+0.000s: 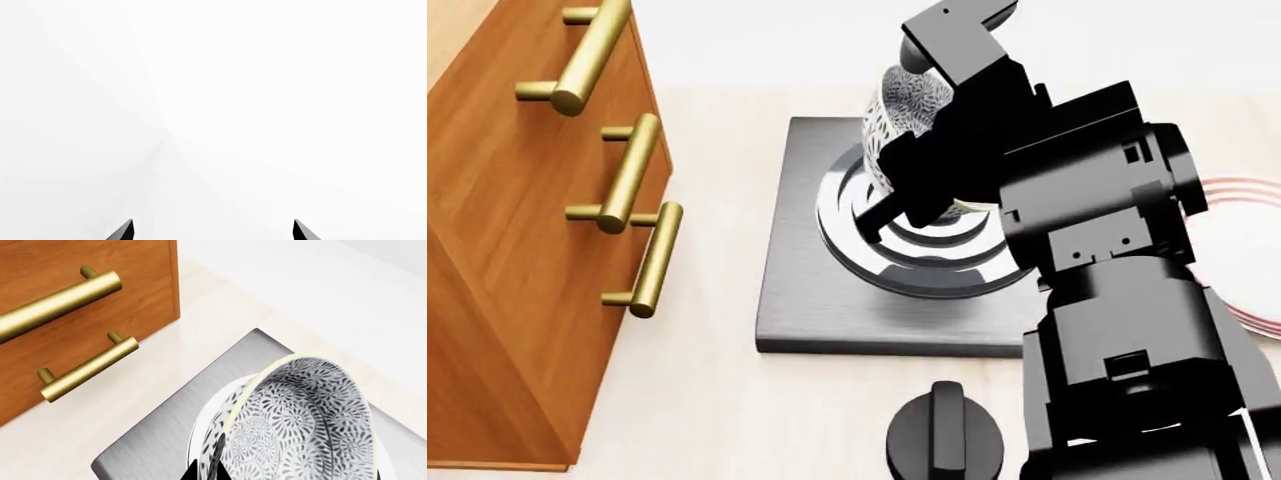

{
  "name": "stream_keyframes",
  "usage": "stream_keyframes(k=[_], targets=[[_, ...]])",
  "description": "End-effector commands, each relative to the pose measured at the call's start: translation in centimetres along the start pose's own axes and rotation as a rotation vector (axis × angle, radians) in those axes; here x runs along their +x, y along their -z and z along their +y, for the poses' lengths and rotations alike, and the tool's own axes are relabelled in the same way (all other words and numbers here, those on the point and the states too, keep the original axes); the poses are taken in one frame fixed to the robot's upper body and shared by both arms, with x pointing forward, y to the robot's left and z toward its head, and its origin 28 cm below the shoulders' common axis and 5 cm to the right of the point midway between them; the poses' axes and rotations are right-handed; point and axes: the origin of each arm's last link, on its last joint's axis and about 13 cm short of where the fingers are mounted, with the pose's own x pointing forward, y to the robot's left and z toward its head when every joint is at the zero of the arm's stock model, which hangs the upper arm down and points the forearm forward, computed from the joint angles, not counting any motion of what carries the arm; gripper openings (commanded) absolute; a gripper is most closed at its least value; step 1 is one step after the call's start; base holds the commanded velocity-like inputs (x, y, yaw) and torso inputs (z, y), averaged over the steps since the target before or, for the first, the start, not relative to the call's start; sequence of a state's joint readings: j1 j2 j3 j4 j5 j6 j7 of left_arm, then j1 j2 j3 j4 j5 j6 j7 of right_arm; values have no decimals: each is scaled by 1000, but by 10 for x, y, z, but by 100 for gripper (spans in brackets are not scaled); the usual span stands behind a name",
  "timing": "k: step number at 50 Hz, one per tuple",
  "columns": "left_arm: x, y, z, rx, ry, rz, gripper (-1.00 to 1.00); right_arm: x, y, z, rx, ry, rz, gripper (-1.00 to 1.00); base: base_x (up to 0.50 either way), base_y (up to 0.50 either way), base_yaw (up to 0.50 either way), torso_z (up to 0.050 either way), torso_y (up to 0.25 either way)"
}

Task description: Put the bowl on the stove.

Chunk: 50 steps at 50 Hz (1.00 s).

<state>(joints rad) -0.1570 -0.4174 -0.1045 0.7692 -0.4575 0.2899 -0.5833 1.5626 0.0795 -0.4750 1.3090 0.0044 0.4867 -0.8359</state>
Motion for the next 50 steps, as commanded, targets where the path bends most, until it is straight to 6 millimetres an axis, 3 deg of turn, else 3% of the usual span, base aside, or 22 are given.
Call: stream_keyframes(k=[1,12,13,14,32,50], targets=[[0,0,0,-1,0,1,100,-1,-3,0,1,-3,-19,-100,0,0,0,0,0],[0,0,0,-1,4,2,100,-1,-3,0,1,-3,-19,-100,0,0,0,0,0],[0,0,0,-1,3,1,100,-14,35,-15,218,167,-5,-100,0,0,0,0,0],[0,0,0,-1,2,2,100,-12,35,-14,275,251,-53,-100,0,0,0,0,0],[-2,0,-1,-3,8,4,100,-13,42,-18,245,254,-72,-100,0,0,0,0,0],[-1,1,0,0,4,6,100,-4,33,-9,229,194,-80,-100,0,0,0,0,0]])
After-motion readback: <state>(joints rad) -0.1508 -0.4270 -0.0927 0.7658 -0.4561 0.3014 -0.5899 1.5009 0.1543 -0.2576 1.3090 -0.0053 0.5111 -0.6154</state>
